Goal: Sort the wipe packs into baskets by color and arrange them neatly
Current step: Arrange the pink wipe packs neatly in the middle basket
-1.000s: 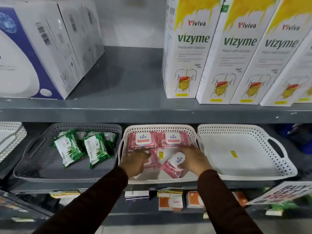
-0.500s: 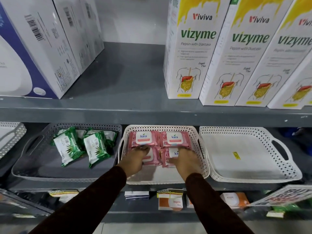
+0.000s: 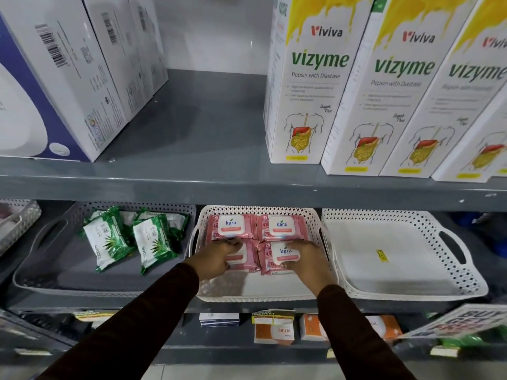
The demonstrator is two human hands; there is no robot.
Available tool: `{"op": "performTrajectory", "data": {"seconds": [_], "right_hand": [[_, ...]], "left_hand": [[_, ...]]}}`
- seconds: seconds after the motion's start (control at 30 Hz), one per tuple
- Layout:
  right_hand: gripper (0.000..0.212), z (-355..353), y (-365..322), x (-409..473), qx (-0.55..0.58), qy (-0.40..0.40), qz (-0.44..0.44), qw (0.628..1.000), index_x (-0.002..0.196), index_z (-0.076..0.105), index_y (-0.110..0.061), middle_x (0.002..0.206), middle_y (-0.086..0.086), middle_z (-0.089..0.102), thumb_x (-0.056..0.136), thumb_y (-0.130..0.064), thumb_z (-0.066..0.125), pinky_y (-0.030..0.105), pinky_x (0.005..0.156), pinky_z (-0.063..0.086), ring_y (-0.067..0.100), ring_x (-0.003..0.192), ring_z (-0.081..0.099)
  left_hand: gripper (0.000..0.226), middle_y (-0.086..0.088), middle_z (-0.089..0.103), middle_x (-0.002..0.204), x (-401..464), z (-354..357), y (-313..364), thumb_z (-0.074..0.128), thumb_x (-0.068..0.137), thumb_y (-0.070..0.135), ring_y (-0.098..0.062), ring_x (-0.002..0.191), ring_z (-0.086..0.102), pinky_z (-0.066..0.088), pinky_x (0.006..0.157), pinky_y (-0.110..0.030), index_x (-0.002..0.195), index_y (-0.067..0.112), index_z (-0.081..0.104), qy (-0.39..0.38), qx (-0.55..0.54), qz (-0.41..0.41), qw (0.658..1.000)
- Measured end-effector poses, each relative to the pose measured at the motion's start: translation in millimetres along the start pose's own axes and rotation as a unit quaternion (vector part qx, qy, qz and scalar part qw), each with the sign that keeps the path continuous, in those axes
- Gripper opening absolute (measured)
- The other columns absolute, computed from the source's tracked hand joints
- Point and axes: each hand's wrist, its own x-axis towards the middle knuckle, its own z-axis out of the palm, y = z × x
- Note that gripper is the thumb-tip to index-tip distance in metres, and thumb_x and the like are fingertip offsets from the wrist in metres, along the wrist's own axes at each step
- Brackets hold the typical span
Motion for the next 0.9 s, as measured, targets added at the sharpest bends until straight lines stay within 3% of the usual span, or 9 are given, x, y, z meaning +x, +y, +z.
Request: {"op": "performTrajectory", "data": {"seconds": [0.07,0.17,0.37,0.47,0.73,0.9], "right_hand": [[0.048,3.1,0.4,-1.2,0.0,0.013,-0.003,1.0,0.123,0.07,-0.017,0.127,0.002,0.07,0.077,-0.013,0.083,0.03,0.105,0.046,0.022,0.117,0.064],[0.044,8.6,0.3,-3.1,-0.011,0.041,-0.001,0.999,0.124,0.07,-0.023,0.126,0.0,0.07,0.081,-0.016,0.079,0.035,0.105,0.049,0.022,0.117,0.065],[0.041,15.5,-2.3,-5.2,-0.076,0.054,0.023,0.995,0.13,0.065,-0.025,0.129,0.002,0.068,0.094,-0.006,0.059,0.037,0.099,0.05,0.026,0.117,0.064],[0.044,19.4,1.0,-2.5,-0.029,0.048,0.008,0.998,0.128,0.064,-0.026,0.132,0.002,0.065,0.088,-0.01,0.069,0.043,0.102,0.052,0.026,0.12,0.059],[0.046,21.3,2.7,0.8,-0.036,0.053,-0.029,0.998,0.127,0.066,-0.025,0.132,0.001,0.066,0.083,-0.019,0.078,0.044,0.104,0.051,0.026,0.119,0.06],[0.046,22.2,5.2,-2.8,-0.059,0.045,-0.007,0.997,0.131,0.062,-0.027,0.137,-0.001,0.06,0.086,-0.019,0.072,0.044,0.102,0.051,0.026,0.122,0.055]], "left_hand": [[0.065,0.009,0.02,0.154,-3.2,-0.6,-3.8,0.052,0.089,-0.015,-0.021,0.143,0.028,0.039,0.109,-0.032,0.146,0.01,0.035,-0.004,-0.007,0.003,1.0],[0.067,0.002,0.018,0.159,-1.3,-1.8,-4.2,0.053,0.088,-0.013,-0.021,0.145,0.022,0.035,0.109,-0.027,0.147,0.012,0.034,-0.007,-0.024,0.002,1.0],[0.071,0.0,0.017,0.16,1.1,1.6,-13.3,0.055,0.085,-0.014,-0.02,0.147,0.015,0.028,0.116,-0.034,0.147,0.011,0.033,0.006,0.015,0.011,1.0],[0.068,0.0,0.019,0.159,-0.7,2.0,-11.0,0.056,0.086,-0.013,-0.019,0.146,0.017,0.028,0.114,-0.028,0.147,0.01,0.035,0.02,0.002,0.019,1.0],[0.068,0.002,0.017,0.159,-2.7,4.7,-1.8,0.054,0.088,-0.012,-0.017,0.145,0.015,0.029,0.116,-0.039,0.148,0.011,0.032,0.023,-0.026,0.03,0.999],[0.073,0.003,0.014,0.16,-5.8,6.2,4.2,0.056,0.087,-0.009,-0.018,0.148,0.009,0.014,0.12,-0.033,0.15,0.015,0.027,0.019,0.016,0.024,0.999]]}}
